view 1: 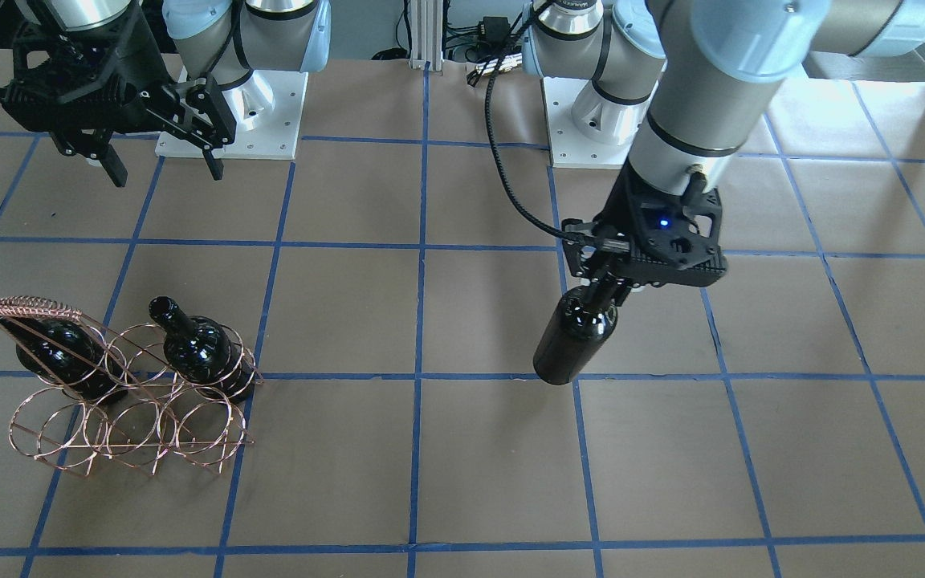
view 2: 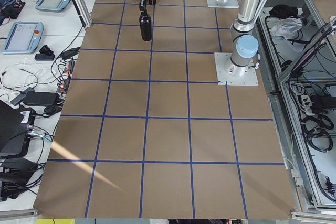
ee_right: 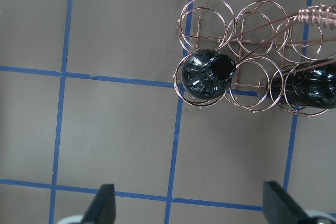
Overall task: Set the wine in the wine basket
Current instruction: 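Lift the black bottle with the left gripper and carry it toward the table center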
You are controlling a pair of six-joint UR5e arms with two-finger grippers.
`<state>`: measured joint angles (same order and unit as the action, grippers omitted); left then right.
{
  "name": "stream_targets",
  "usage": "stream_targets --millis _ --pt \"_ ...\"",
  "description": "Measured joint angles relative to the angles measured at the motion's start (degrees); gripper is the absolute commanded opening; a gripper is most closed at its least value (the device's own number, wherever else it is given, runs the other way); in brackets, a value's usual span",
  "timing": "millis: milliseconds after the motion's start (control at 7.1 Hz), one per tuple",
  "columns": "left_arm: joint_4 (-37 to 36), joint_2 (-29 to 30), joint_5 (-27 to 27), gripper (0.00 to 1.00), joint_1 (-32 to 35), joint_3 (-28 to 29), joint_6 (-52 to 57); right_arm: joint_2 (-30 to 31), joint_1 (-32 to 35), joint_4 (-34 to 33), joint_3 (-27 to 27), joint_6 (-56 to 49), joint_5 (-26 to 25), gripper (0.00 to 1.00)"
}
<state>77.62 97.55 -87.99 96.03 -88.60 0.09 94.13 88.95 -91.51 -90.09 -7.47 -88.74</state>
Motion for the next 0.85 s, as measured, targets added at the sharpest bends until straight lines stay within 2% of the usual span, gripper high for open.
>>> stream_targets --millis 423,845 --pt "-1.34 -0.13 -0.04 0.00 8.63 -4.92 -7.16 0.00 0.00 -0.01 -0.07 0.00 -0.03 1.00" --pt "-2.00 1.10 0.41 0.00 12.45 -6.29 -9.85 0.00 0.00 -0.04 -0.08 0.00 -0.03 1.00"
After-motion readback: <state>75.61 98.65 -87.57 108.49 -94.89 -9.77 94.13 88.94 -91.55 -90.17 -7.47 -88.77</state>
